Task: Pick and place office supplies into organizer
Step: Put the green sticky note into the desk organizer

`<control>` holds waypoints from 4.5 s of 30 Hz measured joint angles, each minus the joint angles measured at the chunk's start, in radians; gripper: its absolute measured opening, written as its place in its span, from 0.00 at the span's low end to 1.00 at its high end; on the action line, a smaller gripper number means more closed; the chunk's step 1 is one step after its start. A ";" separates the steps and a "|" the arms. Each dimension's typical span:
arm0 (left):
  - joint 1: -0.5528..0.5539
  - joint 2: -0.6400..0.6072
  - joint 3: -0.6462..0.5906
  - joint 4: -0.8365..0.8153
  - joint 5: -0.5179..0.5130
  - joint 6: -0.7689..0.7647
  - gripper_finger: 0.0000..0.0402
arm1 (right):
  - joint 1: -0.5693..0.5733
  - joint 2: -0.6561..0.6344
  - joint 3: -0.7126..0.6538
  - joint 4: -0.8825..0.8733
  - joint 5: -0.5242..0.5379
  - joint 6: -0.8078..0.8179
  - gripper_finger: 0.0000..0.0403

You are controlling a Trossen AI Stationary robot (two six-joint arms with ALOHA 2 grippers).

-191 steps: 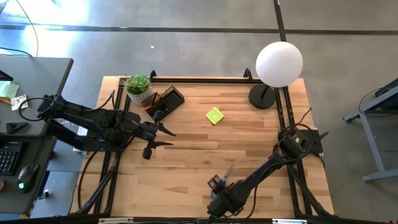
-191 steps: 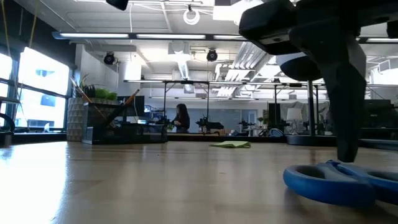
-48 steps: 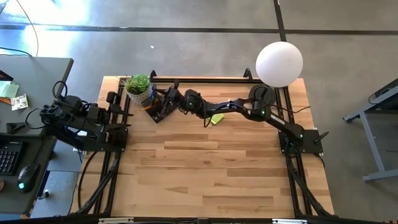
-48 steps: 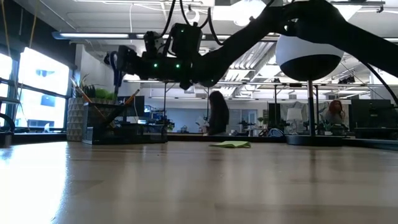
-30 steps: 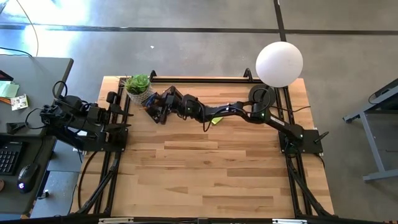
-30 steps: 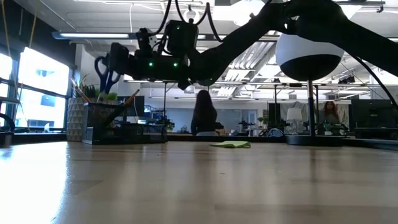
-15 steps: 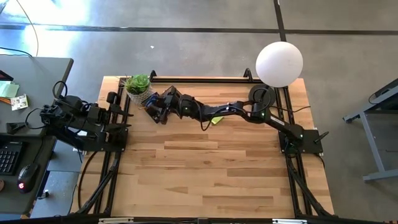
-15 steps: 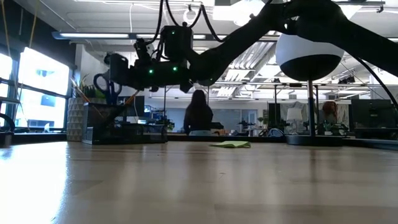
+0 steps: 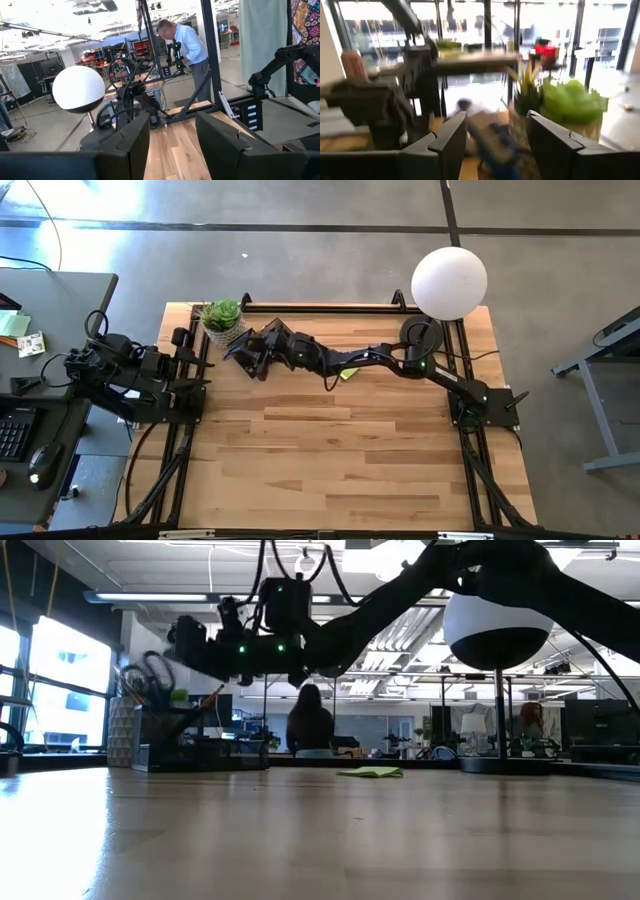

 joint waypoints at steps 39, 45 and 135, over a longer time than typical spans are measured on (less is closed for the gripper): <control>0.000 0.003 0.000 -0.005 -0.010 -0.046 0.37 | 0.043 -0.452 -0.247 -1.712 0.169 0.026 0.30; 0.000 0.003 0.000 -0.009 -0.025 -0.031 0.37 | 0.050 -0.453 -0.352 -1.629 0.142 -0.034 0.31; 0.000 0.003 0.000 -0.006 -0.035 -0.029 0.37 | 0.089 -0.549 -0.502 -1.551 0.377 -0.373 0.16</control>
